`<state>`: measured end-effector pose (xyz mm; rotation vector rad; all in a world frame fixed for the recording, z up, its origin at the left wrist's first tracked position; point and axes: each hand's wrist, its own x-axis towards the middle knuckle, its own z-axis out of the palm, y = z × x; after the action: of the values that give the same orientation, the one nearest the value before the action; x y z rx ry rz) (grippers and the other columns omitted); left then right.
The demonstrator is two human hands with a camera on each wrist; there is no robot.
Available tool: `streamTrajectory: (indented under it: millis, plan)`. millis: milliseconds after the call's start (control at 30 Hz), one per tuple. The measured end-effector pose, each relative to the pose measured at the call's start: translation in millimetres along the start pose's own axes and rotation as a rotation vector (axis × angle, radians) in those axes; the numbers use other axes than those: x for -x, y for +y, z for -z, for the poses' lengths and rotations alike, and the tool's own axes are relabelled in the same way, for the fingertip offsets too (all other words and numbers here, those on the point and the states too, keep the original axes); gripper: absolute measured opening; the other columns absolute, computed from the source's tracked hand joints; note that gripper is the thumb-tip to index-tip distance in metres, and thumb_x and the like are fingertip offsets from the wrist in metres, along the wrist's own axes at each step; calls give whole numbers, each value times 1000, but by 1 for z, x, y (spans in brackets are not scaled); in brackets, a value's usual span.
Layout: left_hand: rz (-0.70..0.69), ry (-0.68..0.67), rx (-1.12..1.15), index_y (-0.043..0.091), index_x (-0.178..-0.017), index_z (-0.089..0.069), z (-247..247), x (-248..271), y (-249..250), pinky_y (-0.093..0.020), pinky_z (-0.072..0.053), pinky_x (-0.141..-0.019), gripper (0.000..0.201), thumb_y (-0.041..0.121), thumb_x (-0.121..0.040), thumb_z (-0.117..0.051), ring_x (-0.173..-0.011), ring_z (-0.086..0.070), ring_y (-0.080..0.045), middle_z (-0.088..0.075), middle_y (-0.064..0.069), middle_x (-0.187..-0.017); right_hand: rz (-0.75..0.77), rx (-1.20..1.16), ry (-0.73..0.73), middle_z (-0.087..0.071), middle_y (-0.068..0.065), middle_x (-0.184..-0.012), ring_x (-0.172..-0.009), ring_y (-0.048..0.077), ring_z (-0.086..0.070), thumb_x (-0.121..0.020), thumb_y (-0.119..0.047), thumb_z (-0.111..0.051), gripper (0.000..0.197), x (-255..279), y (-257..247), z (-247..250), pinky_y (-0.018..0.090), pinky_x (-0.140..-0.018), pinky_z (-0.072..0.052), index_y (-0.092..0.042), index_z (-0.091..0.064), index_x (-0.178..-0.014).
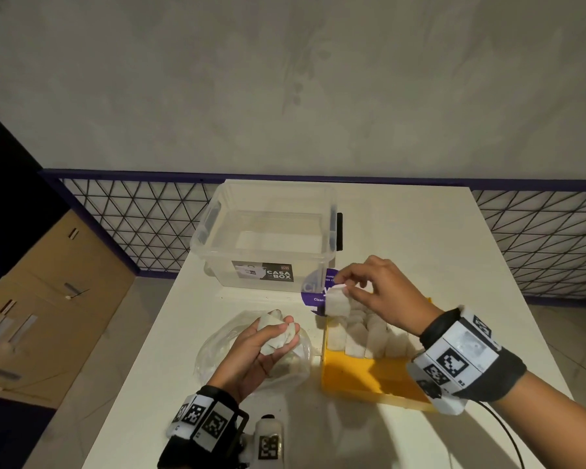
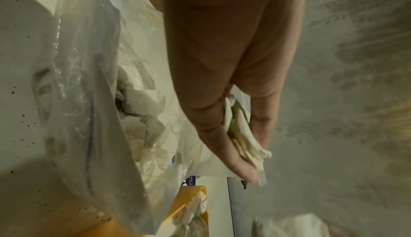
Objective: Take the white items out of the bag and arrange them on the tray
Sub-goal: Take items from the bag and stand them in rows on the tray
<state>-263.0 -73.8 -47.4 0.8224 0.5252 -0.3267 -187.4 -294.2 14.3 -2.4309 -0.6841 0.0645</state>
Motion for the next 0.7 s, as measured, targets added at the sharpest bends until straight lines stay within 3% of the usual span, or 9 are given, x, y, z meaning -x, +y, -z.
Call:
streamTrajectory:
  millis: [100,233,400,533,700]
  plan:
    - [12,-7,-2,-2,-115,-57,0,-2,-1,-30,-59,-78,29,-2,-86,-59,-104,-68,-25,-69,-17,-114,-108,137,-45,-49,-17,-76,-88,10,-42,-91,-25,-53,17,14,23,3,23,-79,-28,-28,-64,-102]
    - [15,-29,-27,2,-111,-60,0,-5,-3,-30,-59,-79,25,-1,-86,-57,-102,-68,-25,-70,-15,-111,-208,289,-196,-56,-8,-83,-94,15,-46,-91,-21,-47,20,37,51,-1,25,-88,-26,-29,-62,-103]
    - [11,-38,-80,3,-116,-58,-2,-9,-6,-29,-59,-77,30,0,-86,-58,-102,-68,-24,-71,-13,-111,-339,299,-353,-53,-8,-86,-105,18,-51,-88,-16,-47,24,57,75,-17,29,-93,-26,-28,-62,-102]
    - [15,-55,-111,5,-116,-58,-5,-10,-7,-28,-59,-72,30,1,-86,-58,-101,-68,-24,-71,-11,-110,-382,340,-356,-51,-8,-90,-109,18,-48,-88,-16,-46,24,60,89,-32,29,-96,-24,-28,-61,-102]
    - [36,-67,-124,2,-123,-54,-5,-10,-8,-29,-59,-71,39,5,-85,-60,-99,-69,-25,-69,-17,-114,-372,486,-246,-61,1,-108,-111,21,-47,-91,-19,-40,25,56,96,-40,31,-95,-25,-28,-57,-107]
